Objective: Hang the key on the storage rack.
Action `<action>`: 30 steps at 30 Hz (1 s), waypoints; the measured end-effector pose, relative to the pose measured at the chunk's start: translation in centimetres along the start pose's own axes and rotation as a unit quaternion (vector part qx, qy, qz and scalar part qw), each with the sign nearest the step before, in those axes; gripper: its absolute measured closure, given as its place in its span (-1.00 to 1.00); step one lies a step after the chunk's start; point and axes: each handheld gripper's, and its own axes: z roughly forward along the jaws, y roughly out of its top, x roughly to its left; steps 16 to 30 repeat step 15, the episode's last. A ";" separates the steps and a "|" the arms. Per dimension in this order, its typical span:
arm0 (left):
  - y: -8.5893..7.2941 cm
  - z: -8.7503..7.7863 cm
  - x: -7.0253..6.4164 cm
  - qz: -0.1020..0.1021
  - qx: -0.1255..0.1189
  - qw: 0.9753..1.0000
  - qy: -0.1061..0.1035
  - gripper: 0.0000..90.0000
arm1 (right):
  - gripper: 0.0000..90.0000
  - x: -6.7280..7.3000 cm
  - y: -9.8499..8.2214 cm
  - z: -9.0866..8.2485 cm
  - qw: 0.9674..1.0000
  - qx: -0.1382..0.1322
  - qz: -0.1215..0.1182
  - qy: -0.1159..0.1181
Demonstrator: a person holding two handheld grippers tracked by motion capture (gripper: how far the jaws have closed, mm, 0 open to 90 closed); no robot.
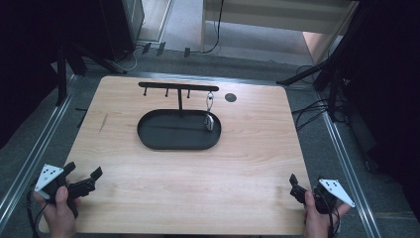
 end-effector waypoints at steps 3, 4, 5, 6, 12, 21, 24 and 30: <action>0.0 0.0 0.0 0.000 0.000 1.000 0.000 -1.00 | -1.00 -0.1 -0.2 -0.4 1.000 -0.001 -0.001 0.000; 0.0 0.0 0.0 0.000 0.000 1.000 0.000 -1.00 | -1.00 -0.2 -0.3 -0.5 1.000 -0.003 0.000 0.001; 0.0 0.0 0.0 0.000 0.000 1.000 0.000 -1.00 | -1.00 -0.3 -0.4 -0.6 1.000 -0.002 0.003 0.002; 0.0 0.0 0.0 0.001 0.000 1.000 -0.001 -1.00 | -1.00 -0.4 -0.4 -0.7 1.000 -0.009 0.002 0.003; 0.0 0.0 -0.1 0.001 0.001 1.000 0.002 -1.00 | -1.00 -0.4 -0.6 -1.0 1.000 -0.012 0.008 0.008; 0.0 0.0 -0.1 0.005 0.002 1.000 0.003 -1.00 | -0.94 -0.2 -0.6 -1.0 1.000 -0.014 -0.003 0.006; 0.0 0.0 -0.1 0.005 0.002 1.000 0.003 -1.00 | -0.94 -0.2 -0.6 -1.0 1.000 -0.014 -0.003 0.006; 0.0 0.0 -0.1 0.005 0.002 1.000 0.003 -1.00 | -0.94 -0.2 -0.6 -1.0 1.000 -0.014 -0.003 0.006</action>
